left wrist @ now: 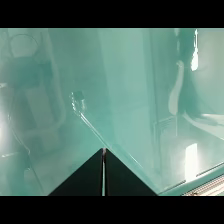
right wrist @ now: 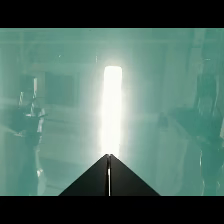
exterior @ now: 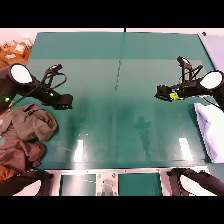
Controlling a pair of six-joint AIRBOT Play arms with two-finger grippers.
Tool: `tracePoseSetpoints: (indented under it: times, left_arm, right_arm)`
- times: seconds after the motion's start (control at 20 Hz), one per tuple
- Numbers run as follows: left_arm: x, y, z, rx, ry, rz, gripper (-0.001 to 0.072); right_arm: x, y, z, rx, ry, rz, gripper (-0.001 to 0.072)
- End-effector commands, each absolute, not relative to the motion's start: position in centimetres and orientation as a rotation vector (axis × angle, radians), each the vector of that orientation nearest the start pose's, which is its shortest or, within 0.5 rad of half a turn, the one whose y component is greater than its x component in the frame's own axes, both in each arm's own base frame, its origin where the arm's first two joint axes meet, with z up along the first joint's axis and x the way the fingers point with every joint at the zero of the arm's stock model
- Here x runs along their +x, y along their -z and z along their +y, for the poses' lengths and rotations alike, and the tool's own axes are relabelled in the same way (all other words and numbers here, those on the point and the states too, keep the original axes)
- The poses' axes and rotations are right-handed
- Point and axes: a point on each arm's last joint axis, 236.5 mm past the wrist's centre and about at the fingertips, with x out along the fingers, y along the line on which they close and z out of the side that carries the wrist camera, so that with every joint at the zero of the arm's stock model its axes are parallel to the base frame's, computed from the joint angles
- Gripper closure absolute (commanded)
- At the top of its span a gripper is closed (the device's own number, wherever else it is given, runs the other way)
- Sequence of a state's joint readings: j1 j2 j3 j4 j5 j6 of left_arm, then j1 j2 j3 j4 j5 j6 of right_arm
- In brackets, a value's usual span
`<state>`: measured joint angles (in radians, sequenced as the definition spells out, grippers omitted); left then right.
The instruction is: Fold the shirts.
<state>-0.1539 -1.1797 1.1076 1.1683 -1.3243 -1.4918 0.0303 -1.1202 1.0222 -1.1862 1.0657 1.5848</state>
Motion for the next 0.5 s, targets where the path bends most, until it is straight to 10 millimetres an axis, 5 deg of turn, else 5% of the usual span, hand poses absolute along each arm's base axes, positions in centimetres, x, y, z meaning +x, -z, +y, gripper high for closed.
tracePoseSetpoints:
  times: [0.0,0.1,0.15,0.2,0.25,0.35,0.45]
  left_arm:
    - [31.2,-3.4,-13.9,-0.182,0.437,1.39,0.0686]
    - [31.2,-3.3,-13.5,-0.169,0.421,1.393,0.0684]
    - [31.3,-2.9,-12.4,-0.155,0.365,1.407,0.0616]
    - [31.3,-2.3,-10.4,-0.114,0.273,1.424,0.0233]
    - [31.5,-1.7,-7.3,-0.046,0.14,1.436,-0.0009]
    - [31.9,-1.9,0.9,0.18,-0.16,1.42,-0.0013]
    - [30.8,-0.7,5.4,0.196,-0.322,1.442,-0.0013]
  right_arm:
    - [36.4,-3.9,8.9,0.356,-0.209,1.158,0.0692]
    - [36.4,-3.9,8.9,0.355,-0.209,1.158,0.0692]
    - [36.4,-3.9,8.9,0.356,-0.209,1.158,0.0692]
    - [36.4,-3.9,8.9,0.356,-0.209,1.158,0.0692]
    - [36.4,-3.9,8.9,0.355,-0.209,1.158,0.0692]
    - [36.4,-3.9,8.9,0.355,-0.208,1.158,0.0692]
    - [36.4,-3.9,8.9,0.356,-0.209,1.158,0.0692]
